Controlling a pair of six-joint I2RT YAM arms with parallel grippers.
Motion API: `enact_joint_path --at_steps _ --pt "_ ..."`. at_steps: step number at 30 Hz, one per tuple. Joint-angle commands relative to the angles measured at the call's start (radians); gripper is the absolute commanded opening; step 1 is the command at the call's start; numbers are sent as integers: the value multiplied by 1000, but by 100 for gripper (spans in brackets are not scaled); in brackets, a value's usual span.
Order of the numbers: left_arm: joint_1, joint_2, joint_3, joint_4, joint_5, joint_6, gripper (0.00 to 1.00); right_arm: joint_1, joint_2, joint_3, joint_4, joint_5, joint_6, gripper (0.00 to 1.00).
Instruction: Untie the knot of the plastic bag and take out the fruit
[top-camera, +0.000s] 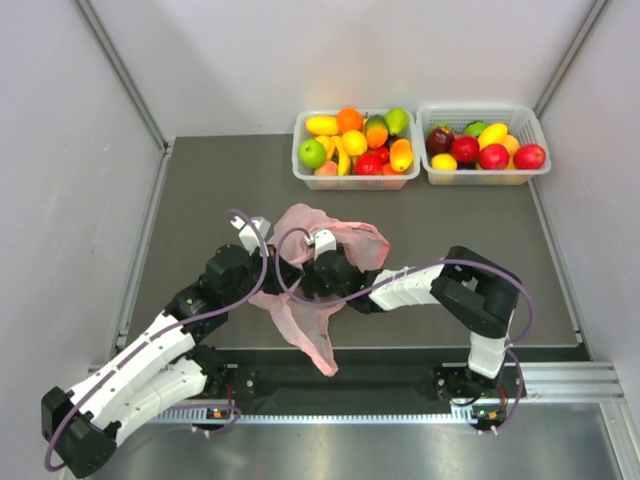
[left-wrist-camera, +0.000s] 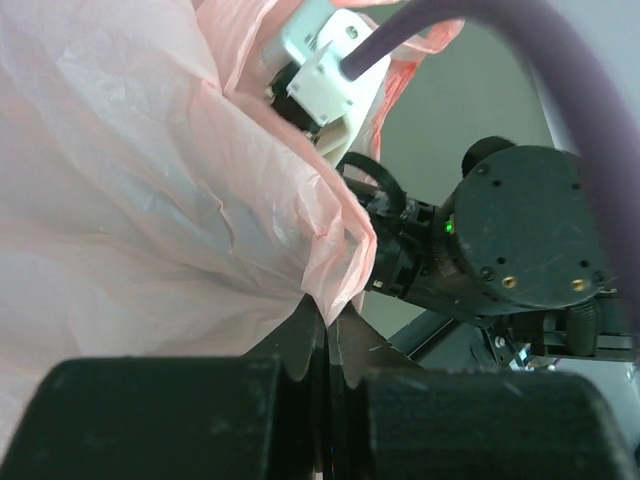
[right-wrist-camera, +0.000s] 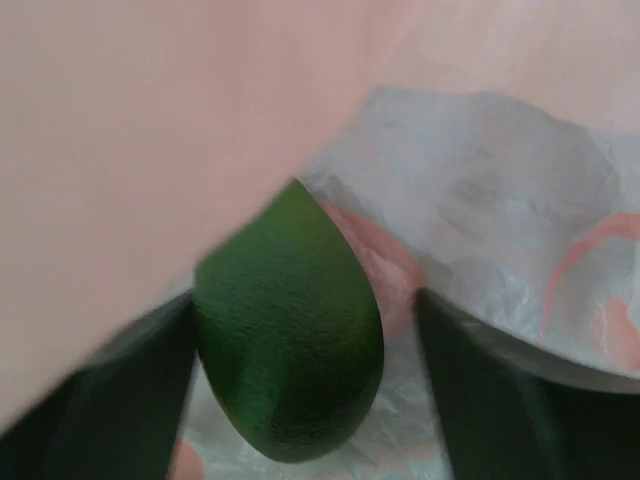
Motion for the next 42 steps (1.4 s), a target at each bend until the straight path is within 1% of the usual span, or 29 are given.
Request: enact_joint_path --at_steps 1,2,4,5,7,9,10,13,15,16,17,18,19,21,22,24,26,27,28,29,30,31,33,34,36,37,39,40,42 --pt "-3 -16 -13 53 -9 0 0 0 -45 -12 103 1 -44 79" --pt "-2 -15 -14 53 -9 -1 0 -3 -60 -35 116 -14 -49 59" --pt "-3 -18 -17 55 -11 0 0 -5 -94 -61 143 -24 -61 33" --pt "-2 -18 -17 55 -14 0 0 -5 -140 -93 152 -22 -64 14" --pt "-3 -24 -19 55 -17 2 0 -5 -226 -130 159 -17 -64 1" --pt "-3 -27 -22 52 -23 3 0 -5 -290 -178 140 -20 -67 0" --pt "-3 -30 -21 52 -29 3 0 -5 -326 -192 104 -28 -72 0" --pt "-3 -32 -27 53 -55 2 0 -5 -512 -247 33 -60 -70 0" --pt "-3 -27 -31 59 -70 -1 0 -11 -591 -281 -51 -94 -73 0" --pt "-2 -22 -33 61 -89 -6 0 -19 -664 -288 -79 -147 -79 0" --pt "-2 -16 -36 61 -97 -9 0 -25 -700 -294 -147 -178 -83 0" --pt "-2 -12 -39 65 -101 -14 0 -36 -732 -295 -178 -212 -87 0" --pt "-3 -1 -42 77 -103 -17 0 -51 -796 -282 -217 -282 -105 0" --pt "-2 13 -48 94 -100 -18 0 -71 -856 -262 -309 -332 -139 0" --pt "-3 25 -48 108 -101 -20 0 -79 -908 -237 -341 -388 -161 0" --pt "-2 40 -48 117 -106 -20 0 -95 -955 -200 -402 -393 -220 0" --pt "-2 68 -48 124 -104 -21 0 -120 -996 -160 -401 -318 -263 0" --pt "-2 77 -50 128 -98 -23 0 -167 -999 -150 -389 -268 -280 0" --pt "-2 94 -48 133 -94 -21 0 -202 -978 -143 -346 -210 -314 0" --pt "-2 102 -50 143 -87 -21 0 -245 -955 -115 -323 -191 -322 0" --pt "-2 108 -54 150 -81 -21 0 -352 -917 -94 -318 -186 -320 0" --pt "-2 119 -53 153 -78 -21 0 -408 -819 -62 -285 -189 -288 0" --pt "-3 122 -53 153 -75 -20 0 -521 -698 73 -294 -212 -248 0" --pt "-3 125 -51 156 -72 -21 0 -540 -571 180 -297 -221 -250 0" --pt "-2 128 -59 168 -61 -24 0 -562 -445 299 -309 -226 -262 0" --pt "-3 128 -60 168 -48 -24 0 -563 -327 422 -309 -237 -271 0" --pt "-2 130 -66 173 -38 -27 0 -568 -215 553 -366 -243 -274 0" --pt "-3 130 -70 173 -26 -32 0 -568 -111 677 -377 -237 -273 0" --pt "-3 122 -85 182 -20 -37 0 -571 -1 812 -436 -228 -264 0"
